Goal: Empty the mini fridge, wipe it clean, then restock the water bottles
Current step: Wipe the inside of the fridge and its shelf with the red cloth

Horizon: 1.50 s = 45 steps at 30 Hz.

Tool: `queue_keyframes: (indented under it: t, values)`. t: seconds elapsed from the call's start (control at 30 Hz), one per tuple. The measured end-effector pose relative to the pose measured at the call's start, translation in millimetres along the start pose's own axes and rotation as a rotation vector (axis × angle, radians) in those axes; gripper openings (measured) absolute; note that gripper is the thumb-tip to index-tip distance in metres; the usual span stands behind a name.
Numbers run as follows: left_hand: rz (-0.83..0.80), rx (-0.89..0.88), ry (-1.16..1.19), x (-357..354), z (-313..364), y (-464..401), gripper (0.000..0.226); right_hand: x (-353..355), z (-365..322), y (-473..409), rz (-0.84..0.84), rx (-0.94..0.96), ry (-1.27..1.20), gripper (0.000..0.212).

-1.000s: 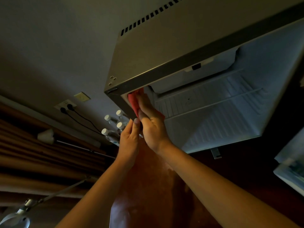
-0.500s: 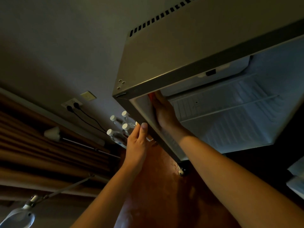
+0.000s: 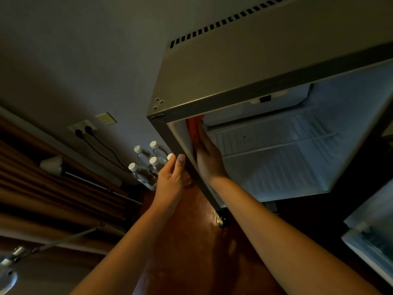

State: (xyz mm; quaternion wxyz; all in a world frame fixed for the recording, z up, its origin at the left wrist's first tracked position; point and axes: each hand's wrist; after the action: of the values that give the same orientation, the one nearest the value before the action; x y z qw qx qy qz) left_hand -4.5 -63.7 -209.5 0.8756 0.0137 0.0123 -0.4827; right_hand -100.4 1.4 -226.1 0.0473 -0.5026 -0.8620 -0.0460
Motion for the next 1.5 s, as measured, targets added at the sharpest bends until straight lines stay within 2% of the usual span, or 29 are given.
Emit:
queue_keyframes:
  t: [0.13, 0.2, 0.33, 0.43, 0.53, 0.63, 0.67, 0.7, 0.77, 0.8, 0.83, 0.9, 0.93, 1.0, 1.1, 1.17, 1.23, 1.33, 1.5]
  values:
    - [0.015, -0.013, 0.009, -1, -2, 2, 0.029, -4, 0, 12, 0.097, 0.004, 0.139, 0.044]
    - [0.019, -0.021, -0.012, -1, -3, 2, 0.030, -6, 3, 20, 0.144, -0.015, 0.113, 0.044]
    - [0.003, -0.018, -0.016, -3, -1, -2, 0.027, -4, -1, 31, 0.265, -0.041, -0.101, 0.034]
    - [0.024, -0.001, 0.033, -2, -3, -4, 0.030, 8, -9, 17, 0.317, -0.252, -0.291, 0.027]
    - [0.016, -0.004, 0.031, -1, -4, -4, 0.030, 28, -16, 2, 0.271, -0.447, -0.494, 0.027]
    - [-0.004, -0.001, 0.033, 0, -3, -5, 0.031, 49, -23, -16, 0.275, -0.332, -0.638, 0.032]
    - [-0.013, 0.005, 0.043, 1, -3, -5, 0.032, 56, -24, -21, 0.308, -0.265, -0.570, 0.034]
    - [-0.020, 0.011, 0.045, 1, -3, -4, 0.033, 64, -22, -25, 0.357, -0.180, -0.389, 0.037]
    - [-0.022, 0.007, 0.015, 2, -4, -4, 0.034, 76, -15, -26, 0.424, 0.117, 0.178, 0.036]
    - [-0.019, -0.005, -0.004, 2, -4, -4, 0.035, 78, -9, -25, 0.392, 0.275, 0.404, 0.034]
    - [-0.014, -0.024, -0.027, 1, -5, -4, 0.038, 78, -1, -25, 0.289, 0.356, 0.575, 0.033]
    - [0.004, -0.076, -0.113, -2, -7, -6, 0.039, 74, 16, -22, -0.015, 0.380, 0.826, 0.033]
    - [0.015, -0.102, -0.165, -3, -9, -7, 0.036, 71, 27, -20, -0.112, 0.406, 0.930, 0.034]
    - [0.040, -0.130, -0.233, -4, -11, -11, 0.032, 70, 44, -18, -0.115, 0.530, 1.025, 0.037]
    - [0.072, -0.138, -0.290, -4, -15, -15, 0.032, 72, 48, -22, -0.046, 0.615, 1.062, 0.037]
    - [0.075, -0.135, -0.330, -4, -17, -16, 0.033, 70, 52, -29, -0.023, 0.652, 1.239, 0.051]
    - [0.070, -0.134, -0.368, -4, -18, -16, 0.035, 69, 54, -35, -0.047, 0.646, 1.391, 0.062]
    - [0.044, -0.113, -0.358, -3, -16, -16, 0.046, 68, 51, -46, -0.136, 0.625, 1.429, 0.057]
    - [0.027, -0.121, -0.367, -1, -15, -18, 0.046, 61, 42, -70, -0.226, 0.491, 1.539, 0.054]
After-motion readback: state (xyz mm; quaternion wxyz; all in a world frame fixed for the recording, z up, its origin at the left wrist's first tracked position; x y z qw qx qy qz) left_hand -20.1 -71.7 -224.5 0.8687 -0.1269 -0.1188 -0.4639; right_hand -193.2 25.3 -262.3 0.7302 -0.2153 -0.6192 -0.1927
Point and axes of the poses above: each hand's wrist, its own y-axis away from the middle knuckle, its own x-axis out of the back of the hand, z = x × y, and after that the axes turned 14 degrees about y, right-handed
